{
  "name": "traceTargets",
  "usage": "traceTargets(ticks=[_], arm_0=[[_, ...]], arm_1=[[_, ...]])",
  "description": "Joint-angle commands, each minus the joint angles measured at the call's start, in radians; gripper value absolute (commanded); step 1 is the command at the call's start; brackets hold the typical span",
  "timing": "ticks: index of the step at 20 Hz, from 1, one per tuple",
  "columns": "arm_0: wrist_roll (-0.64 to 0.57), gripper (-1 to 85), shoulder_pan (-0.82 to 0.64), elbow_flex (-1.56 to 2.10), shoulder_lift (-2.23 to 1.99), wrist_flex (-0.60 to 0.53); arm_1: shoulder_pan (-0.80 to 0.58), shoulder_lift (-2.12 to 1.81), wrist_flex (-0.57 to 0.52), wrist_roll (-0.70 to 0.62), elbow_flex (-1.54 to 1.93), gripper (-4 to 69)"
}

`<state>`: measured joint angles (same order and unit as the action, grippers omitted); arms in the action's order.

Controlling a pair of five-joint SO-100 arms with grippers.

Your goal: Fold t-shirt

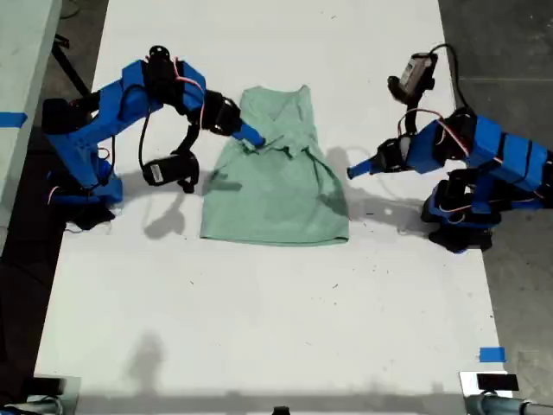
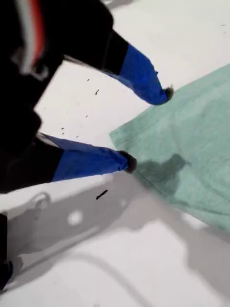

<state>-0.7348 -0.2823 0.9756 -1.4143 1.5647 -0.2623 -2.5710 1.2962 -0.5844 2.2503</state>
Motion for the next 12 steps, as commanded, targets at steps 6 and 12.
traceTargets(ticks=[6, 12], arm_0=[[0.126, 22.4, 0.189, 0.155, -0.025, -0.054], [0.224, 22.6, 0.221, 0.304, -0.072, -0.135]], arm_1=[[0.029, -0.011, -0.216, -0.006, 0.279, 32.7], [0.041, 0.11, -0.345, 0.014, 0.345, 31.8]])
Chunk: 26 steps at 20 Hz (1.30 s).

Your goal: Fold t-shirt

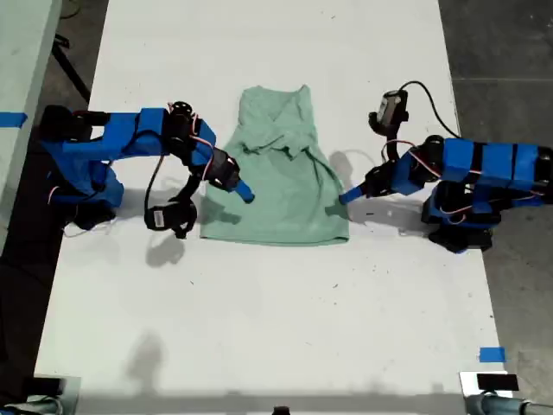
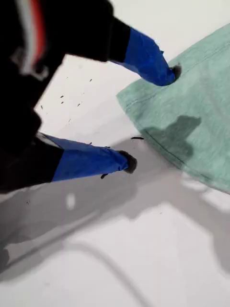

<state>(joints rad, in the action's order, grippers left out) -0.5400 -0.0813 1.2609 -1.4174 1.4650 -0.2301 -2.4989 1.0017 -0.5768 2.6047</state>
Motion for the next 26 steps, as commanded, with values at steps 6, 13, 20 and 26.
traceTargets(ticks=[6, 13, 20, 26], arm_0=[[0.048, 22.5, 0.003, 0.133, -0.149, -0.075], [0.048, 22.3, -0.011, 0.181, -0.184, -0.084], [0.048, 22.2, -0.003, 0.196, -0.187, -0.092], [0.049, 22.2, -0.002, 0.233, -0.224, -0.11]], arm_1=[[0.06, 0.342, -0.209, 0.04, -0.069, 31.2], [0.11, 0.572, -0.287, 0.092, -0.178, -0.3], [0.149, 0.512, -0.044, 0.12, -0.348, -0.9], [0.206, 0.63, 0.12, 0.129, -0.752, -0.9]])
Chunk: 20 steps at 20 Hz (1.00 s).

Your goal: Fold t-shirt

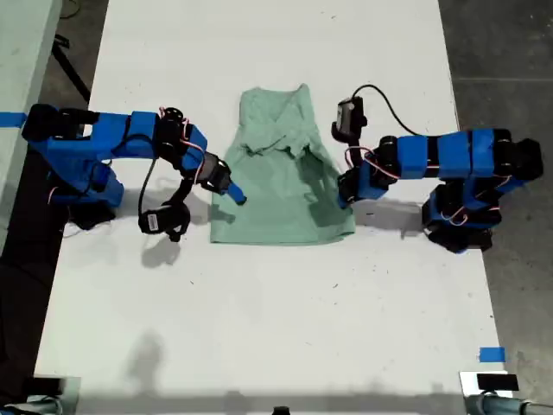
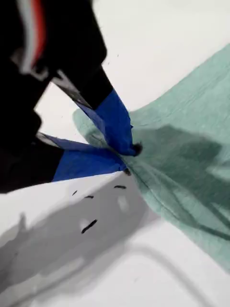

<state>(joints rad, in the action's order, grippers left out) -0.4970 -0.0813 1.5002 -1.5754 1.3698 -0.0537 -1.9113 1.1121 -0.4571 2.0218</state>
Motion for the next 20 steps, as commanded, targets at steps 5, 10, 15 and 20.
traceTargets(ticks=[5, 10, 15, 20], arm_0=[[0.006, 22.2, -0.032, 0.051, -0.135, -0.017], [0.006, 21.7, -0.041, 0.077, -0.158, -0.017], [0.02, 22.0, -0.048, 0.104, -0.196, 0.0], [0.095, 22.4, -0.02, 0.216, -0.256, -0.005]], arm_1=[[0.091, 0.449, -0.052, 0.032, -0.627, -0.9], [0.094, 0.698, -0.14, 0.1, -0.785, 16.5], [0.02, 0.554, 0.169, -0.017, -1.02, 25.5], [-0.055, 0.443, 0.262, -0.08, -0.985, 23.2]])
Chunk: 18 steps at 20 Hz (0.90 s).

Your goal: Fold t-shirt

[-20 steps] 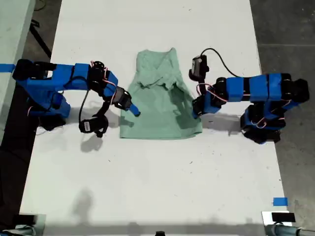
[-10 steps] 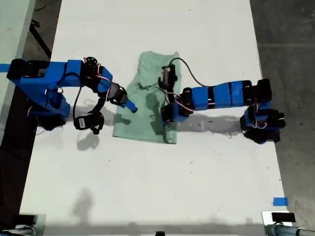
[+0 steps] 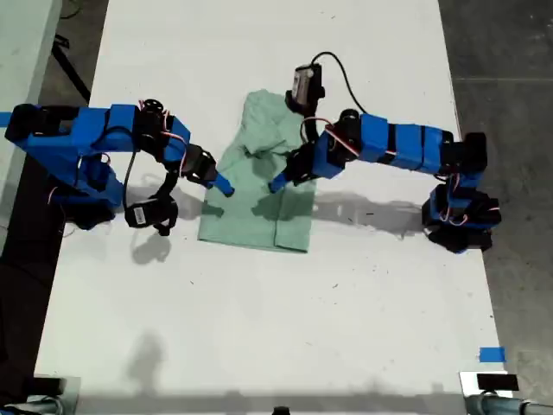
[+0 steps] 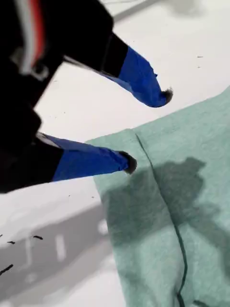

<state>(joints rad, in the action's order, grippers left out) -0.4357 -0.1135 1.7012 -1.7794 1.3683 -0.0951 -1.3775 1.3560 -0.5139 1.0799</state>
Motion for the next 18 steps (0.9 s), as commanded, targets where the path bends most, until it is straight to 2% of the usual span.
traceTargets(ticks=[1, 4, 9, 18], arm_0=[[0.066, 22.6, 0.026, 0.057, -0.06, -0.021], [0.175, 23.0, 0.064, 0.189, -0.06, -0.11], [0.265, 22.6, 0.034, 0.382, -0.041, -0.233], [0.275, 21.6, -0.025, 0.413, 0.189, -0.379]], arm_1=[[-0.018, -0.097, 0.023, -0.023, -0.018, 23.0], [-0.02, -0.11, 0.02, -0.025, 0.035, 21.8], [-0.015, -0.126, 0.017, -0.044, 0.069, 19.9], [-0.009, -0.169, -0.008, -0.046, 0.144, 17.5]])
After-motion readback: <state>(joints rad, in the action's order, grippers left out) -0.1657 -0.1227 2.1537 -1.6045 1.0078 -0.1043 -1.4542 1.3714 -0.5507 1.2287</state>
